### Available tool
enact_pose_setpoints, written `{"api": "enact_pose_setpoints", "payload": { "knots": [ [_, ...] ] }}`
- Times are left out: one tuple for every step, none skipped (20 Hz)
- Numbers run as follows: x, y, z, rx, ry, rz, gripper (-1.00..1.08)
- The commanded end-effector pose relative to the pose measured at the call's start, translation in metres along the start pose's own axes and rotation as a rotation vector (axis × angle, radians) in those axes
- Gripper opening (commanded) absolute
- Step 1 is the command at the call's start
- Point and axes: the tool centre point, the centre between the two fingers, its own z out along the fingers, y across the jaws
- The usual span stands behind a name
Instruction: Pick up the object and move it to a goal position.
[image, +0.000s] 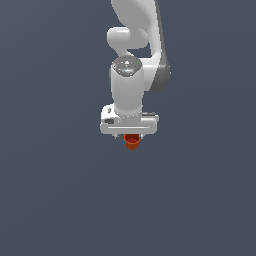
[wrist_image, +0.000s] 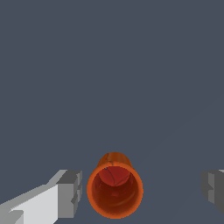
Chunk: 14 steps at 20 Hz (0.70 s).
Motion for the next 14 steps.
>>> {"api": "enact_pose_setpoints", "payload": {
  "knots": [
    [0.000,0.000,0.000,0.000,0.000,0.000,0.28],
    [0.000,0.001,0.000,0.000,0.000,0.001,0.28],
    [0.000,0.003,0.001,-0.001,0.000,0.004,0.28],
    [0.000,0.006,0.002,-0.001,0.000,0.009,0.28],
    [-0.001,0.009,0.002,-0.001,0.000,0.015,0.28],
    [-0.001,0.012,0.003,-0.001,0.001,0.020,0.28],
    [-0.001,0.014,0.003,0.001,0.002,0.023,0.28],
    [-0.001,0.015,0.002,0.003,0.003,0.025,0.28],
    [-0.001,0.015,0.001,0.006,0.005,0.026,0.28],
    [-0.001,0.014,-0.001,0.010,0.007,0.027,0.28],
    [-0.001,0.013,-0.003,0.014,0.010,0.026,0.28],
    [-0.001,0.011,-0.006,0.020,0.013,0.025,0.28],
    [0.000,0.010,-0.009,0.027,0.017,0.025,0.28],
    [0.000,0.008,-0.012,0.035,0.022,0.025,0.28]
  ]
}}
